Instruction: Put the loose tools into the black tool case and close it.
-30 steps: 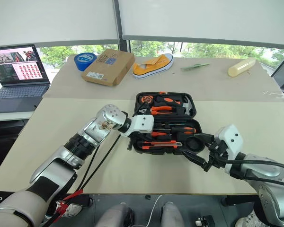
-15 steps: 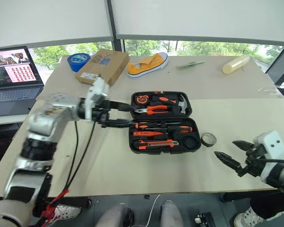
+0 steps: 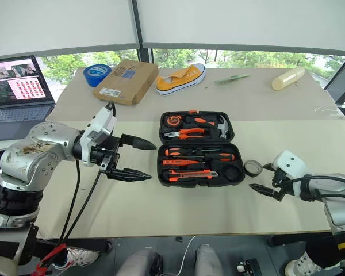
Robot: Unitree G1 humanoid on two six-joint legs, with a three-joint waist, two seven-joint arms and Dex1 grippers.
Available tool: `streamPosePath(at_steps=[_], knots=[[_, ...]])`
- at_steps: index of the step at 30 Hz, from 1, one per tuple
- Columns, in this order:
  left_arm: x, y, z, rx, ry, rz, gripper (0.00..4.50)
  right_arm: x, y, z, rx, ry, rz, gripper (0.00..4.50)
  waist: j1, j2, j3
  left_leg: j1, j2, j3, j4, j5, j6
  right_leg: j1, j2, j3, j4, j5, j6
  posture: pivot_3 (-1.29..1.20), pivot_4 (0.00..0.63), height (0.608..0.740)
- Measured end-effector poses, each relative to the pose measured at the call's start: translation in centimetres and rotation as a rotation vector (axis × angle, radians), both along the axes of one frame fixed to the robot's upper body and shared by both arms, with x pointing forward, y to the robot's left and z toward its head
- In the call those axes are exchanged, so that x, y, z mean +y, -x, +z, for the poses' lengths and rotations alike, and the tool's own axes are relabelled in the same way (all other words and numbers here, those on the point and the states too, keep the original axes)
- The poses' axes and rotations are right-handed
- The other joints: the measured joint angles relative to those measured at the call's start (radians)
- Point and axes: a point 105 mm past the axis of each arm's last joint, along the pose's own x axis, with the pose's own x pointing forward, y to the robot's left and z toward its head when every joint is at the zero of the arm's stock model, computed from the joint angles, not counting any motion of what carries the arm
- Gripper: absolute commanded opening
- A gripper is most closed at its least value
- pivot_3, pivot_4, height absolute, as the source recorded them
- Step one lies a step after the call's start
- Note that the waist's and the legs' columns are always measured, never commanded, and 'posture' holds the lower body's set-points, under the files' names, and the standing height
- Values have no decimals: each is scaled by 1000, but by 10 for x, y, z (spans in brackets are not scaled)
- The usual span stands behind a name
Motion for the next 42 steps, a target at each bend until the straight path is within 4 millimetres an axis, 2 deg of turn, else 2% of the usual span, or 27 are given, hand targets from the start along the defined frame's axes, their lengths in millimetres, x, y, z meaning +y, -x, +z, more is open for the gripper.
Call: streamPosePath(at_steps=[5, 11, 17, 21, 22, 23, 27, 28, 34, 38, 40, 42], knots=[[1, -1, -5, 2, -9, 19, 4468, 4, -9, 1, -38, 59, 51, 4500, -9, 0, 0, 0, 0, 0, 0, 0, 0, 0, 0, 0, 0, 0, 0, 0, 150, 735], [3, -2, -5, -6, -23, 35, 4468, 5, -8, 6, -40, 84, 50, 4500, -9, 0, 0, 0, 0, 0, -1, 0, 0, -1, 0, 0, 1, 0, 0, 0, 150, 735], [4, -3, -4, -17, -27, 41, 4468, 20, -5, 28, -79, 93, 115, 4500, -7, 1, 1, -1, 0, -1, -1, 0, 0, -1, 0, 0, 1, 0, 0, 0, 150, 735], [2, -3, -6, -32, -33, 33, 4468, 23, -5, 16, -35, 127, 130, 4500, -6, 1, 1, -1, 0, -1, -1, 0, 0, -1, 0, 0, 1, 0, 0, 0, 150, 735], [2, -4, -7, -34, -33, 33, 4500, 22, -6, 9, -11, 132, 116, 3999, -6, 1, 1, -1, 0, 0, -1, 0, 0, -1, 0, 0, 1, 0, 0, 0, 150, 735], [2, -4, -6, -36, -33, 34, 4500, 20, -7, 5, 2, 130, 104, 3817, -6, 1, 1, -1, 0, 0, -1, 0, 0, -1, 0, 0, 1, 0, 0, 0, 150, 735], [1, -4, -6, -41, -35, 31, 4500, 13, -13, 3, 17, 119, 59, 2478, -7, 1, 1, -1, 0, -1, -1, 0, 0, -1, 0, 0, 0, 0, -1, 0, 150, 735], [1, -4, -6, -40, -35, 30, 4500, 13, -14, 3, 20, 114, 56, 2039, -6, 1, 1, -1, 0, -1, -1, 0, 0, -1, 0, 0, 1, 0, -1, 0, 150, 735], [1, -5, -6, -44, -37, 28, 4500, 9, -11, 2, 22, 64, 37, 50, -3, 1, 1, -1, 0, -1, -1, 0, 0, -1, 0, 0, 1, 0, -1, 0, 150, 735], [0, -5, -8, -49, -44, 23, 4500, -3, -3, 8, 36, 7, -12, 50, 1, 1, 1, -2, 0, -1, -1, 0, 0, -1, 0, 0, 1, 0, -1, 0, 150, 735], [-1, -5, -10, -42, -48, 16, 4500, -3, -3, 21, 29, -61, -29, 50, 0, 1, 1, -1, 0, 0, -1, 0, 1, -1, 0, 0, 0, 0, -1, 0, 150, 735], [-2, -3, -12, -36, -54, 3, 4500, 6, -1, 41, 14, -125, 7, 50, -3, 2, 1, -1, 0, -1, -1, -1, 1, -2, 0, 0, 1, 0, -1, 0, 150, 735]])
